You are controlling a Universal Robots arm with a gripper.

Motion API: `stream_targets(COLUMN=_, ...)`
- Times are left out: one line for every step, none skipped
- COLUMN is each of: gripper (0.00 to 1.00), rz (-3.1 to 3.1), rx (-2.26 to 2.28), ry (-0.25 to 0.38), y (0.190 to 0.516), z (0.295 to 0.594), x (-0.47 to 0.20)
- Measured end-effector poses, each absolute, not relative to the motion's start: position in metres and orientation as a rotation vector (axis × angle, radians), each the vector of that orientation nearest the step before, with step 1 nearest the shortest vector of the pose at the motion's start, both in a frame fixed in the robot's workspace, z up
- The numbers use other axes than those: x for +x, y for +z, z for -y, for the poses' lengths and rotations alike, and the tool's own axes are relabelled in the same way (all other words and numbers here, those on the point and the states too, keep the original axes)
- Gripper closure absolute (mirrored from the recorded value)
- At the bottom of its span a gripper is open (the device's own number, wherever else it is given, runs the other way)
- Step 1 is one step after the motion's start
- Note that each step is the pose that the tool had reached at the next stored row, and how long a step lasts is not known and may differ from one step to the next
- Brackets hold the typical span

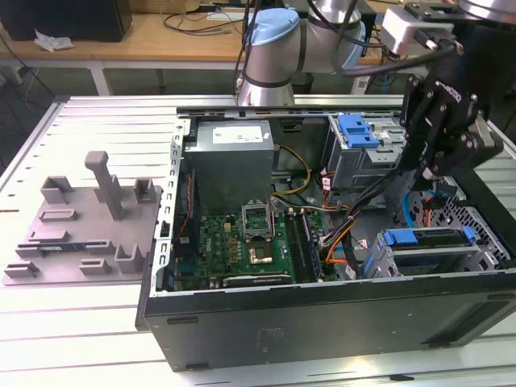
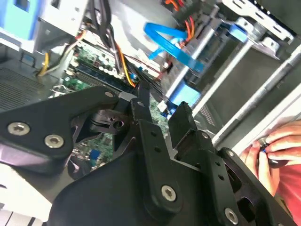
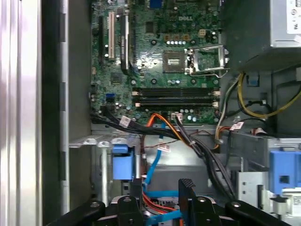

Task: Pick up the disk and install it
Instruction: 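Insert the first disk wire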

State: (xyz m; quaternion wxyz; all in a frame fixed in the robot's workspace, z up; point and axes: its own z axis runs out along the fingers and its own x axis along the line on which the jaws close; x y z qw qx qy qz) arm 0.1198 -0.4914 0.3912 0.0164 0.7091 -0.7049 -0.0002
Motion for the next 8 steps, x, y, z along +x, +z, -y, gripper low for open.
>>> stream_targets(gripper=0.56, rz=2.188, rx=2.201, ry=0.003, y=0.391, z=0.486, x=0.121)
stream_targets(gripper=0.56, rz=2.171, rx=2.185, ry=0.010, y=0.391, z=0.482, x=0.121)
stream_targets(gripper=0.56, rz=2.155, rx=2.169, ry=0.025, y=0.391, z=0.480, x=0.122)
stream_targets(gripper=0.56, rz=2.144, rx=2.157, ry=0.039, y=0.391, z=0.479, x=0.122)
stream_targets(gripper=0.56, rz=2.123, rx=2.135, ry=0.065, y=0.391, z=0.478, x=0.123)
stream_targets(gripper=0.56, rz=2.105, rx=2.116, ry=0.091, y=0.391, z=0.475, x=0.124)
stream_targets(gripper=0.56, rz=2.096, rx=2.105, ry=0.108, y=0.391, z=0.474, x=0.124)
stream_targets(gripper=0.56, rz=2.087, rx=2.095, ry=0.126, y=0.391, z=0.472, x=0.125)
